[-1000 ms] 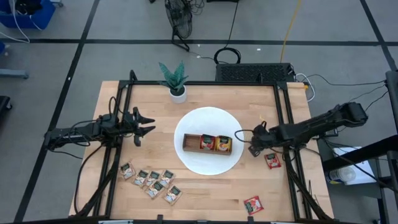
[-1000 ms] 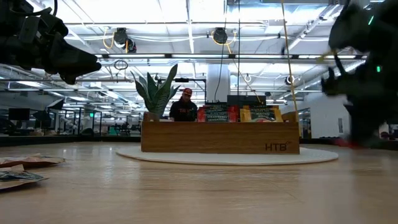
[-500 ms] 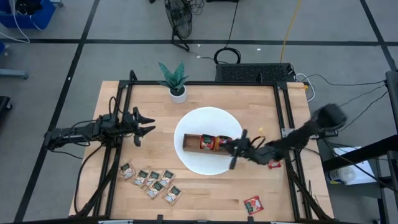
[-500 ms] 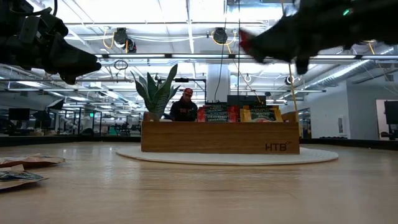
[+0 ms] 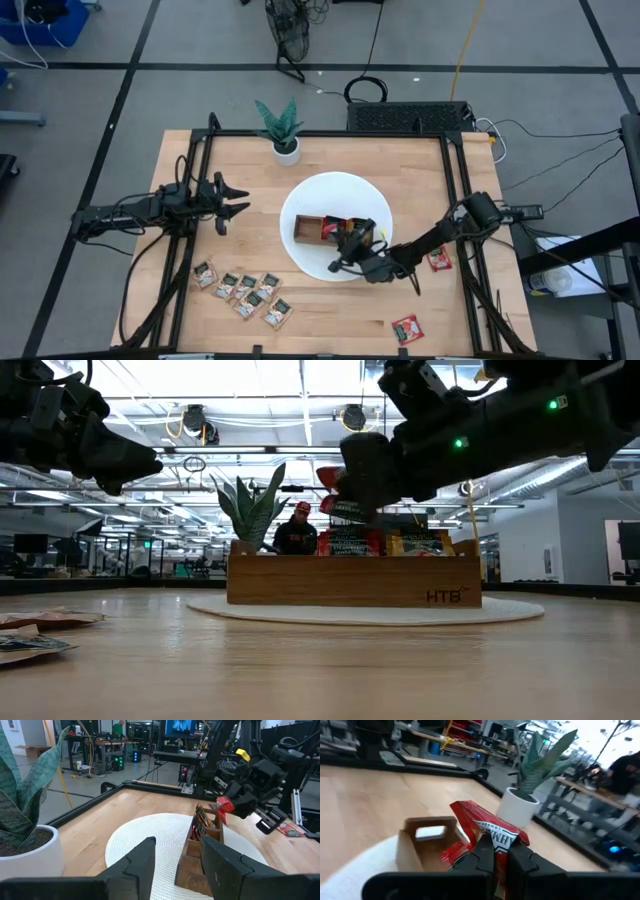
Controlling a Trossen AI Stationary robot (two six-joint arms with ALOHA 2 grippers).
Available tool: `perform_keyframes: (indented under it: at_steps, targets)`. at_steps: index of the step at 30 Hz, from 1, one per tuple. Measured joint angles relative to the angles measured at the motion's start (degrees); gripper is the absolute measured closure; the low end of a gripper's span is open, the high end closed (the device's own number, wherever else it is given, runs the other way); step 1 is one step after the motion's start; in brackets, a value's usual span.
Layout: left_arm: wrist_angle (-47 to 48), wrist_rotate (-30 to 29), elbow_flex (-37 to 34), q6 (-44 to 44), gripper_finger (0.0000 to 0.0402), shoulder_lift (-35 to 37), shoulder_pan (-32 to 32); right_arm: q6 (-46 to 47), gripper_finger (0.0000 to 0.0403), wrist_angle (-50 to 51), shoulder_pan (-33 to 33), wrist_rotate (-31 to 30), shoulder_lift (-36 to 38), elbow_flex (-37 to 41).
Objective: Pick & Place Tea
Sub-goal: Put the red tea bag into the middle section of the wooden organizer
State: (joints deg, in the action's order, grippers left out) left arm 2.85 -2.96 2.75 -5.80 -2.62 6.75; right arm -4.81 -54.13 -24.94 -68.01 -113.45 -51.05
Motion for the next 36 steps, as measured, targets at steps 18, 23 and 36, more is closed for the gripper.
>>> perform_keyframes:
  at_steps: [18,23,36]
  targets:
    - [0.0,0.0,0.0,0.0,0.0245,0.0,0.0,8.7,0.0388,11.2,2.4,2.2,-0.1,0.0]
    - [0.0,0.0,0.0,0.0,0.0245,0.0,0.0,8.7,0.0388,11.2,2.9,7.5,-0.1,0.0]
    - [0.0,0.0,0.0,0.0,0.0245,0.0,0.0,16.1,0.0342,18.3,6.2,11.3,0.0,0.0]
